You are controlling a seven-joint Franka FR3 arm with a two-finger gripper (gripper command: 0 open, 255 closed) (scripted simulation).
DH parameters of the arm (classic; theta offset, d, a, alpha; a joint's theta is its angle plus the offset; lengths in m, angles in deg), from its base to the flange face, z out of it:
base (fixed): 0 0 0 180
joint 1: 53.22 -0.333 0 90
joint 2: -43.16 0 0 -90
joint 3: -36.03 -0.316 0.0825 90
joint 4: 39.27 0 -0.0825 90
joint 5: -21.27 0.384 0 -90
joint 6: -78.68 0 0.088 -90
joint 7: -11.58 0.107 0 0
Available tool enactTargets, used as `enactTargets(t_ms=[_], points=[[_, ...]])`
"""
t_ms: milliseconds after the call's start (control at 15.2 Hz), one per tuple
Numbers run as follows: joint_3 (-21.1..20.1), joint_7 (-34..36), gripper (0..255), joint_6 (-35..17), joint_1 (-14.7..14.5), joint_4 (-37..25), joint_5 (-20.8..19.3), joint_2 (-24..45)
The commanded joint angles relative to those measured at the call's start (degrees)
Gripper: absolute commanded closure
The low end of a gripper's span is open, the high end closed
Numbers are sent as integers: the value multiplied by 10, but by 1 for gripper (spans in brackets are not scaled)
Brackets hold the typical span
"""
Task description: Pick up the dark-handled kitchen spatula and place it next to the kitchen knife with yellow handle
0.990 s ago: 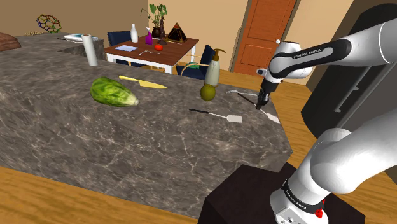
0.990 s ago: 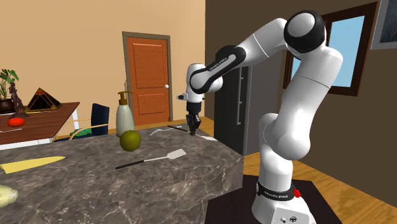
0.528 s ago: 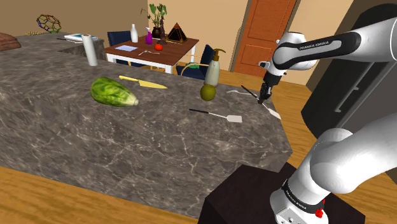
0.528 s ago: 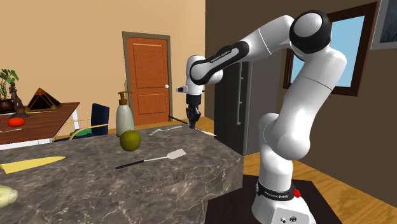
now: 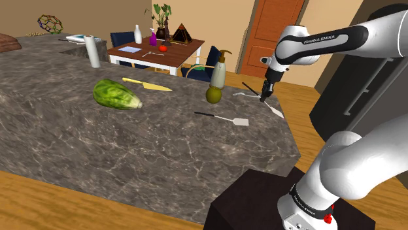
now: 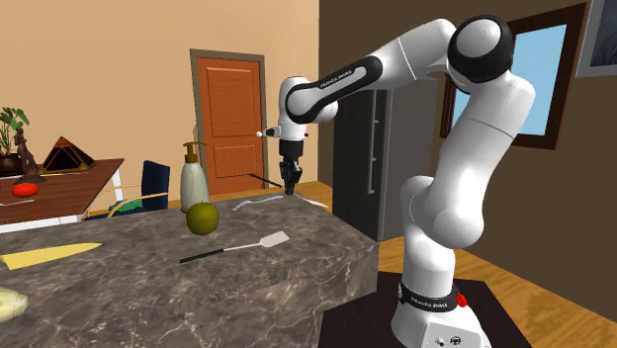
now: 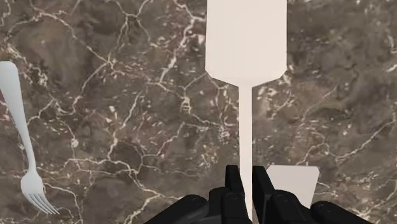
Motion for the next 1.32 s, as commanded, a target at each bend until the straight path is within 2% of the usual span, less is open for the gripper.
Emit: enactTargets(t_ms=[0,660,1254], points=[[-13,20,255,-3,-20,-19,18,24],[-63,93,255,-19,-96,-122,99,157],[-99,139,255,0,-138,-274,167,301]])
